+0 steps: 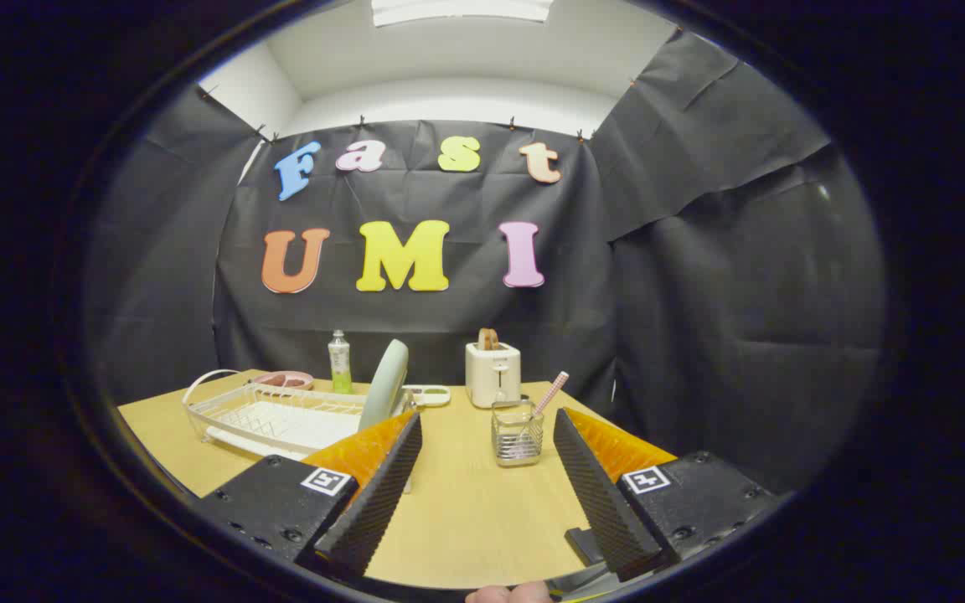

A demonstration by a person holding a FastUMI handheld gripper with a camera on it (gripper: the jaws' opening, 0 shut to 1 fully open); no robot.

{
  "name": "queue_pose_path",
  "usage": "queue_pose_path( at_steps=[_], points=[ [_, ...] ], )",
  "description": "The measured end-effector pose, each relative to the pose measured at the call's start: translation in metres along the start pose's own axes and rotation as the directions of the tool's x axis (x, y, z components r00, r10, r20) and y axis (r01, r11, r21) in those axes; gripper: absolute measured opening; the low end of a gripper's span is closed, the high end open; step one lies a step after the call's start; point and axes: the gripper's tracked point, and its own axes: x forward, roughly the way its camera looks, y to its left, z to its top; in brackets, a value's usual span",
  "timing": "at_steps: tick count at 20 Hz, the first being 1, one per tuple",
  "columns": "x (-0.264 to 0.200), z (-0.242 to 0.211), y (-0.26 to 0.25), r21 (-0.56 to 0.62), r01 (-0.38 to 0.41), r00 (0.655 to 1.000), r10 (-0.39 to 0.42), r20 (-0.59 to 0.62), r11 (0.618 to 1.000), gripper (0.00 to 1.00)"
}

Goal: Take the plate from the dish rack, then take the spoon from the basket and place it into the plate.

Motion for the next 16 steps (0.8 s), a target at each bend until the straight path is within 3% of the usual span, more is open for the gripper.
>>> queue_pose_path(
  at_steps=[16],
  points=[
    [-0.001,0.012,0.006,-0.046,0.009,1.0,-0.008,0.026,0.999,1.0]
  ],
)
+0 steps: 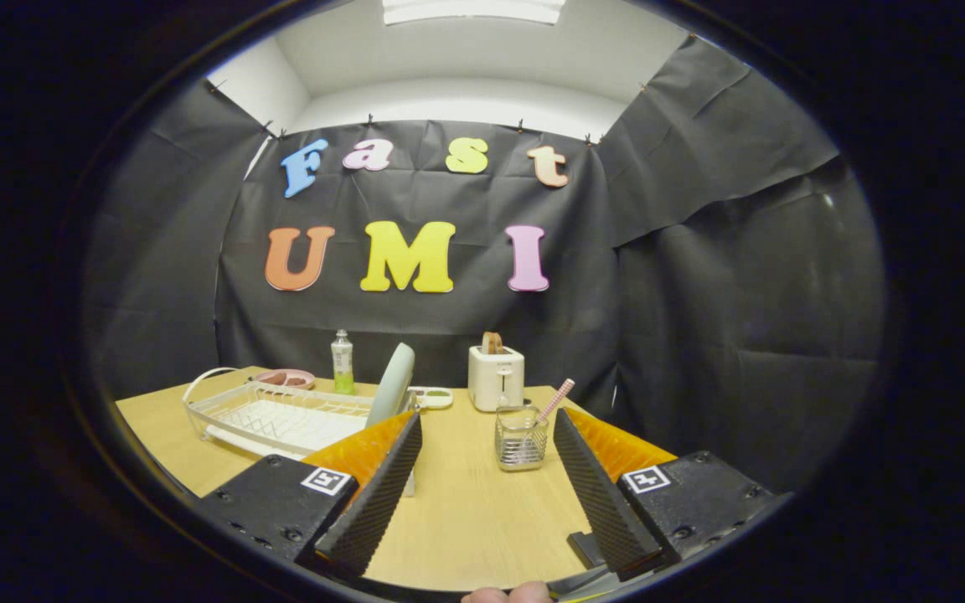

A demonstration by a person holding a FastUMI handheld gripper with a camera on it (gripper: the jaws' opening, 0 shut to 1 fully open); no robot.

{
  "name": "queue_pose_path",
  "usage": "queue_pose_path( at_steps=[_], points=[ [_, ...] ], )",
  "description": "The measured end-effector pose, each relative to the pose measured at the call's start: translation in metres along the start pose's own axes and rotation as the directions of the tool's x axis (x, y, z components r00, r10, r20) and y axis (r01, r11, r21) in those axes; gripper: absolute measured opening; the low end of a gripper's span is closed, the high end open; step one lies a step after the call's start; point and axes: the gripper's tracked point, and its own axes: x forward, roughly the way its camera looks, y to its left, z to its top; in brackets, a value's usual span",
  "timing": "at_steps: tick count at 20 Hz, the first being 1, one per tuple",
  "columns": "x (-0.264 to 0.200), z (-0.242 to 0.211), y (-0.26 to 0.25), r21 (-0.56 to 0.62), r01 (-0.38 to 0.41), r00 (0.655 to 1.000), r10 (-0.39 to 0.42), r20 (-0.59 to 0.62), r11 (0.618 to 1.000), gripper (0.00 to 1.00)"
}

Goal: Take the plate from the dish rack, then take the spoon from the basket and place it into the plate.

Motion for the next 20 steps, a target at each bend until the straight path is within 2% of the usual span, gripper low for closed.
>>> queue_pose_path(
  at_steps=[12,20],
  points=[
    [0.023,0.03,0.018,-0.014,-0.046,0.999,0.046,-0.003,0.999,1.0],
    [0.071,0.078,0.039,-0.027,-0.153,0.984,0.15,-0.095,0.988,1.0]
  ],
)
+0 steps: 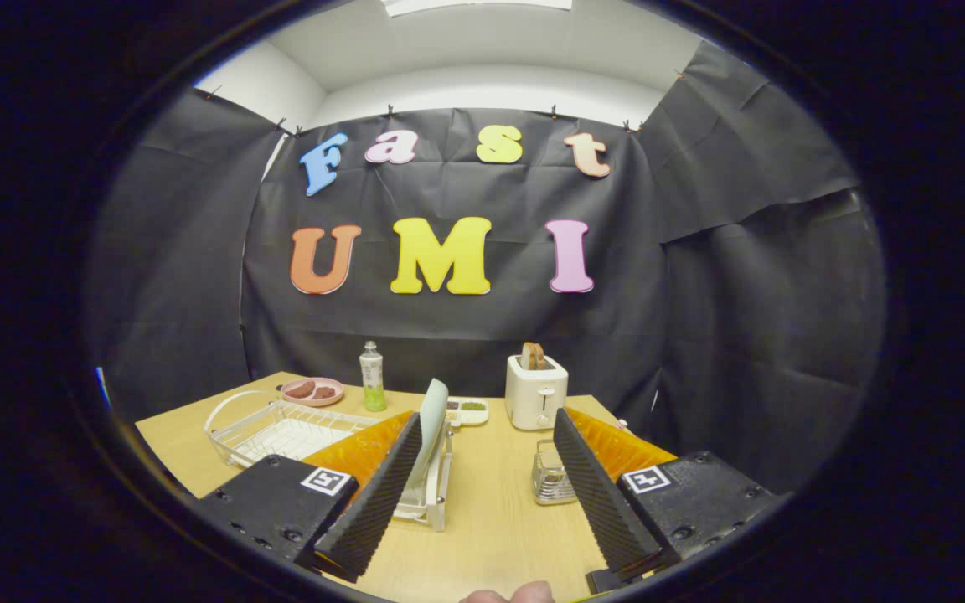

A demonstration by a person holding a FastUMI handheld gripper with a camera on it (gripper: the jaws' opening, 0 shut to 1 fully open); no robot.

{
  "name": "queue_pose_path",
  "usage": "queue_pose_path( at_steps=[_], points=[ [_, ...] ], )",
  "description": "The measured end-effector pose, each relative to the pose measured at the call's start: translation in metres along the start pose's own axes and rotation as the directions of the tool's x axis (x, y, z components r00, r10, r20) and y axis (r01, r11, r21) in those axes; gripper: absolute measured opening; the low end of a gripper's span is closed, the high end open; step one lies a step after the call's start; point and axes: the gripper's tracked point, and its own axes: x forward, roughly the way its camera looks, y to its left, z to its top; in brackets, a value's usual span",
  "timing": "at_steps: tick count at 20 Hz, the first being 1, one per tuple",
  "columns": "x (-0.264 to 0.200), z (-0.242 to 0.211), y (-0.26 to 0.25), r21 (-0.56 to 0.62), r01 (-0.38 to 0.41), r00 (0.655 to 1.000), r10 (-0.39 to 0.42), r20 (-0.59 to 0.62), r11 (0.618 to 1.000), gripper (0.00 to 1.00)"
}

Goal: Take the plate from the dish rack, then take the spoon from the basket and place it into the plate.

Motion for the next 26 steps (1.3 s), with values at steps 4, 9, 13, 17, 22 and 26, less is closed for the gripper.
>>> queue_pose_path(
  at_steps=[4,9,13,17,22,26],
  points=[
    [0.026,0.027,0.011,-0.029,-0.051,0.995,0.048,-0.084,0.998,1.0],
    [0.067,0.051,0.023,-0.016,-0.104,0.969,0.098,-0.225,0.994,1.0],
    [0.098,0.051,0.043,0.065,-0.152,0.91,0.166,-0.38,0.986,1.0],
    [0.128,0.041,0.04,0.053,-0.107,0.859,0.12,-0.497,0.993,1.0],
    [0.158,0.027,0.049,0.085,-0.083,0.815,0.117,-0.568,0.993,1.0],
    [0.178,0.007,0.055,0.062,-0.062,0.749,0.087,-0.657,0.996,1.0]
  ],
)
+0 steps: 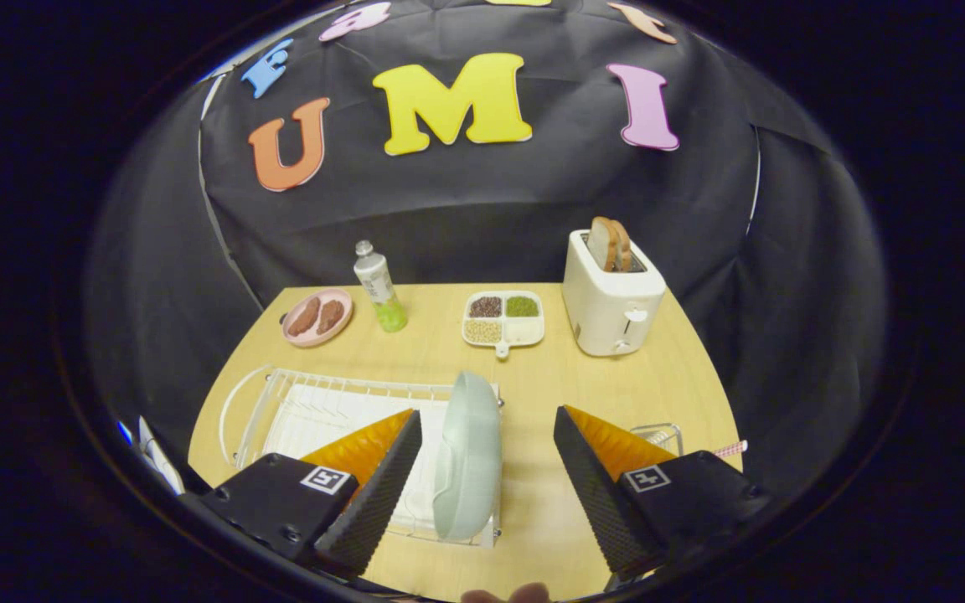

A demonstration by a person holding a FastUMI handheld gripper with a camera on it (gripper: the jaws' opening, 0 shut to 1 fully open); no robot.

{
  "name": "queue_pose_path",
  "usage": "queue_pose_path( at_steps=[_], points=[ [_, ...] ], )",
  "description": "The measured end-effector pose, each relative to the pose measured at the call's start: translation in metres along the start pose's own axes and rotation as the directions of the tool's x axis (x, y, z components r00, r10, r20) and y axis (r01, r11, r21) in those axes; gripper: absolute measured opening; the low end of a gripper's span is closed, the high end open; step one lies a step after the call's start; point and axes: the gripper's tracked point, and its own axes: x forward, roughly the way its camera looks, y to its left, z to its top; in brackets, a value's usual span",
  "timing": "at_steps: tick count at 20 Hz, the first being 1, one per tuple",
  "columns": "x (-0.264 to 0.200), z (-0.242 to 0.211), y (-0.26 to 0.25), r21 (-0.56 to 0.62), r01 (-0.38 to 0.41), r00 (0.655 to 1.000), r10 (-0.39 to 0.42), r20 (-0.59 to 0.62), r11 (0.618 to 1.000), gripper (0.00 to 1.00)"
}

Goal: Take the plate from the dish rack, then take the spoon from the basket and place it into the plate.

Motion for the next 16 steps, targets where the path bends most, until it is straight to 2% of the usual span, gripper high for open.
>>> queue_pose_path(
  at_steps=[3,8,11,16],
  points=[
    [0.019,-0.001,-0.001,0.008,0.03,0.998,-0.029,-0.062,1.0,1.0],
    [0.041,-0.011,0.008,0.028,0.028,0.987,-0.023,-0.162,0.999,1.0],
    [0.053,-0.018,0.011,0.052,0.047,0.974,-0.034,-0.222,0.998,0.96],
    [0.061,-0.028,0.014,0.099,0.052,0.962,-0.023,-0.273,0.994,0.72]
  ],
)
